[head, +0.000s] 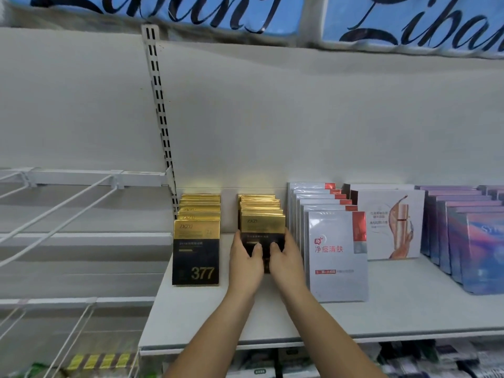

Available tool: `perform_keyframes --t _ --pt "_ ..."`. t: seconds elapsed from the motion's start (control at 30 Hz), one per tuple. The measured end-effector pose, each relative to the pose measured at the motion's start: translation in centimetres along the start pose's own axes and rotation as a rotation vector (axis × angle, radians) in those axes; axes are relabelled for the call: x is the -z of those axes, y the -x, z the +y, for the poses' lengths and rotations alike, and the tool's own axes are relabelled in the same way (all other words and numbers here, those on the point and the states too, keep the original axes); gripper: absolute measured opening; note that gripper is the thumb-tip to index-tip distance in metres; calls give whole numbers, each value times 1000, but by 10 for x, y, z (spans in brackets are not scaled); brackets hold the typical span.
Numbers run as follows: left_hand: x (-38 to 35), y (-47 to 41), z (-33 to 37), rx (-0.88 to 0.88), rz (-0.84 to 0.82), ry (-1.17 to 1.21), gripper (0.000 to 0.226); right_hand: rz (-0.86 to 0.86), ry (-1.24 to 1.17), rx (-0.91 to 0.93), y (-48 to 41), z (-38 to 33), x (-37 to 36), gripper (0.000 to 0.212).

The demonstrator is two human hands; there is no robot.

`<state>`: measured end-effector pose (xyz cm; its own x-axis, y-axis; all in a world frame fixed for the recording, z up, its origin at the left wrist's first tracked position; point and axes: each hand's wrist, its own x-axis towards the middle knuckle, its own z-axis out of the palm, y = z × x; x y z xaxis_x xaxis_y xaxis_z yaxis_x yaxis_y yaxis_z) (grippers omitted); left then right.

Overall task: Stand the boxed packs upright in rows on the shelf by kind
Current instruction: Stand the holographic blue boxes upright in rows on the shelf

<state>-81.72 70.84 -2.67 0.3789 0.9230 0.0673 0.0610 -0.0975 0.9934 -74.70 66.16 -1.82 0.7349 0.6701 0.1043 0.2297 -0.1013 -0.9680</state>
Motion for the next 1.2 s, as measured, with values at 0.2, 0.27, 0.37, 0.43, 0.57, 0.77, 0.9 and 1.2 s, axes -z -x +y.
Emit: perform_keyframes --t 0.2,0.27,0.37,0.43,0.57,0.77,0.9,1.2 --pt "0 6 -2 -68 32 -51 61 25 149 81 5 -2 -1 58" --pt "5 19 8 -181 94 -110 67 86 230 224 15 -11 1 70" --pt "31 43 32 -593 159 -95 56 141 94 511 37 -30 4 69" --pt "61 54 38 -841 187 -82 53 90 -35 543 49 -39 -2 64" --pt "130 43 25 -508 305 114 61 -200 -154 234 53 -38 -35 79" --pt "166 0 -14 100 11 -102 132 -414 -24 -1 44 -16 -83 90" --pt "153 -21 -30 -25 -108 -90 79 -351 -77 -19 28 -10 -101 64" --pt "144 -36 -39 -117 -86 -89 60 -241 -9 -36 23 -10 -112 67"
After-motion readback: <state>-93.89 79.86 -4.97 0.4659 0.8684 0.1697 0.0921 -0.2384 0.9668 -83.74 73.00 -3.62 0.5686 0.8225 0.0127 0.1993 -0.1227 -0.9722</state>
